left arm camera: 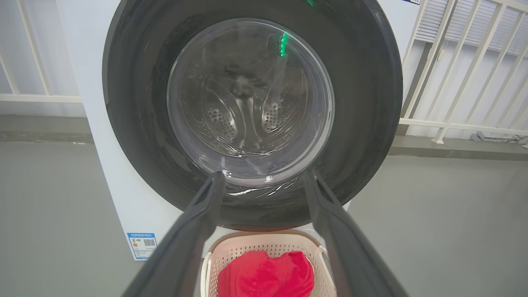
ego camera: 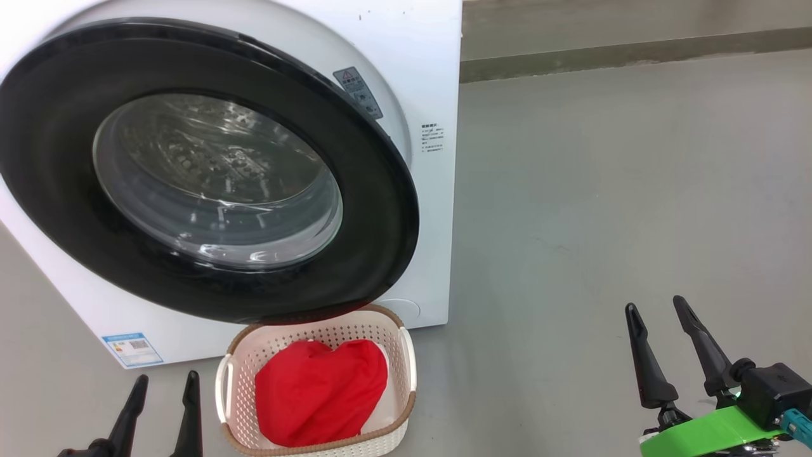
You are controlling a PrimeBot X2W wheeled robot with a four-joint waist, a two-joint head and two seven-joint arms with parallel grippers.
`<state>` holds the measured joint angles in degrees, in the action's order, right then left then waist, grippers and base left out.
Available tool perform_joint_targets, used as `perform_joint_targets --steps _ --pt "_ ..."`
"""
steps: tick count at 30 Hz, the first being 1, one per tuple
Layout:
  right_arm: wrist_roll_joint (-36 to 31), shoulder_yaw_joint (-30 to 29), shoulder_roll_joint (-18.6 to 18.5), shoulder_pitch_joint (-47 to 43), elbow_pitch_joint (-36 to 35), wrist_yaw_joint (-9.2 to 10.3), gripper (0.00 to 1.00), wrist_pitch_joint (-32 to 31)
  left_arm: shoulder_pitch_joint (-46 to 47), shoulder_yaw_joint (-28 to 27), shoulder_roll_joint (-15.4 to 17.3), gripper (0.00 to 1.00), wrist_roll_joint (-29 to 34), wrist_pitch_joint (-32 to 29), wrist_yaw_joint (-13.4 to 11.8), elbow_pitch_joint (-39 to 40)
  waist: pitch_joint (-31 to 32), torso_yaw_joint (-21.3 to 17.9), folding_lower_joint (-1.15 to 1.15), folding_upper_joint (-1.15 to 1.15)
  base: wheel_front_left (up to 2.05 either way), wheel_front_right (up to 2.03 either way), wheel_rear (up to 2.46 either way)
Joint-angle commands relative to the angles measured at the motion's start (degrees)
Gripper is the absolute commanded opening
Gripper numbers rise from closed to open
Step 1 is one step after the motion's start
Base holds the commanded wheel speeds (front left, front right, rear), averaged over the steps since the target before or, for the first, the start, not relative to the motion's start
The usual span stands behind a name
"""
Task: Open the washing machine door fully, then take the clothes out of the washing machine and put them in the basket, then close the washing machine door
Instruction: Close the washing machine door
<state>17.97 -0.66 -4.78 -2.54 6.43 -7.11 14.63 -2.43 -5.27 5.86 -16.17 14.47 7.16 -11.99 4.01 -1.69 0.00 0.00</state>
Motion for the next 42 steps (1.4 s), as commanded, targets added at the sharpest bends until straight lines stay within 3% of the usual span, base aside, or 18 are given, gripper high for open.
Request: perform_joint_targets --steps 1,7,8,9,11,20,42 --pt "-0.39 1.59 -0.56 1.17 -1.14 -0.37 1.0 0.37 1.86 -1.58 1.25 1.0 0.13 0.52 0.32 0.98 0.0 0.22 0.0 0.0 0.0 0.0 0.0" --pt "-0.57 2.05 -0.68 1.59 -0.11 -0.37 1.0 0.37 2.14 -0.9 1.43 1.0 0.25 0.52 0.32 0.94 -0.27 1.79 0.0 0.0 0.0 0.0 0.0" --pt "-0.7 2.15 -0.81 1.74 0.16 -0.37 0.94 0.37 2.27 -0.8 1.43 1.0 0.28 0.52 0.32 0.92 -0.4 2.25 0.0 0.0 0.0 0.0 0.0" --pt "-0.82 2.22 -0.93 1.93 0.51 -0.37 0.5 0.37 2.39 -0.57 1.61 1.0 0.77 0.52 0.32 0.83 -0.55 2.74 0.0 0.0 0.0 0.0 0.0" --pt "-0.94 2.48 -1.09 2.47 1.21 -0.37 0.0 0.37 2.63 0.02 1.83 1.0 1.48 0.52 0.32 0.71 -0.9 3.75 0.0 0.0 0.0 0.0 0.0" --pt "-0.64 4.79 -2.02 7.07 6.57 -0.37 0.0 0.37 2.95 1.27 0.82 1.0 3.08 0.52 0.33 1.69 -2.84 8.48 0.0 0.0 0.0 0.0 0.0" --pt "7.17 22.98 -7.77 34.73 26.24 -0.37 0.0 0.37 7.91 5.56 -0.54 1.0 2.72 0.52 0.33 3.53 -11.92 18.8 0.0 0.0 0.0 0.0 0.0"
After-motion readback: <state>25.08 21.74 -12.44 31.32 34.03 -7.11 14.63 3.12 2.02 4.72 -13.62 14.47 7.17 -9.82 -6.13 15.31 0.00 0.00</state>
